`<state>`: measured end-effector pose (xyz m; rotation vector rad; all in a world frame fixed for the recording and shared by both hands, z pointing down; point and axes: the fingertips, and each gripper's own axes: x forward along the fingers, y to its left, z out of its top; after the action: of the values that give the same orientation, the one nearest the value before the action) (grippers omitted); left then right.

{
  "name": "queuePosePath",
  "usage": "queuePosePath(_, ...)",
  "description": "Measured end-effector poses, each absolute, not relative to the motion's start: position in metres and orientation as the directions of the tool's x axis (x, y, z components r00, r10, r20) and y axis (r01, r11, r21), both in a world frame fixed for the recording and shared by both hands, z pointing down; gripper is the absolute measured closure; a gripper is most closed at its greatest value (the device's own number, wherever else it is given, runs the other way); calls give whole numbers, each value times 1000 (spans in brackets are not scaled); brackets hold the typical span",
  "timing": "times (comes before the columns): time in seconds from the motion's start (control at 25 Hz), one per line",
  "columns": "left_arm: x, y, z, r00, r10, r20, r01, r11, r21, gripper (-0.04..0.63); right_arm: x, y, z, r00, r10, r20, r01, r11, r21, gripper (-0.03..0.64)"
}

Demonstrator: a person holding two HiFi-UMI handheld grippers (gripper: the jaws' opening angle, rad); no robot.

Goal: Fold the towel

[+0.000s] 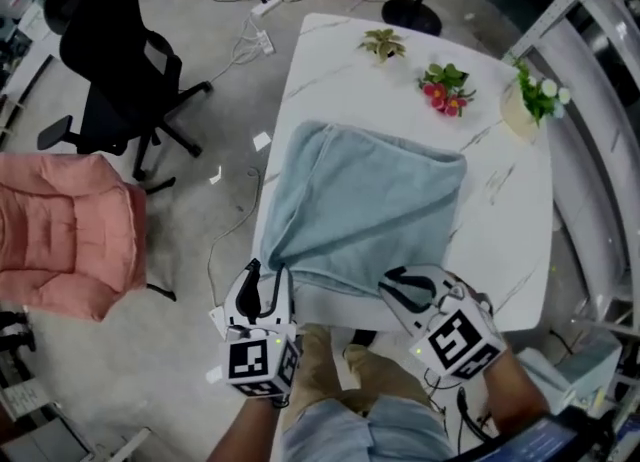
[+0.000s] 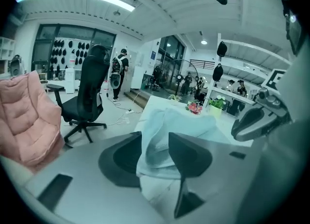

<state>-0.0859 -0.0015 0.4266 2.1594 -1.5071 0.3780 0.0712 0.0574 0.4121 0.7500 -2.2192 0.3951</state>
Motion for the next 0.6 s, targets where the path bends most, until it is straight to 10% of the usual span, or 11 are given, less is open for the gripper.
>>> queuePosePath(0.6, -95, -23, 462, 405, -706, 581, -914, -316, 254, 577, 69, -41, 382, -557, -381, 738, -560, 829, 5, 538)
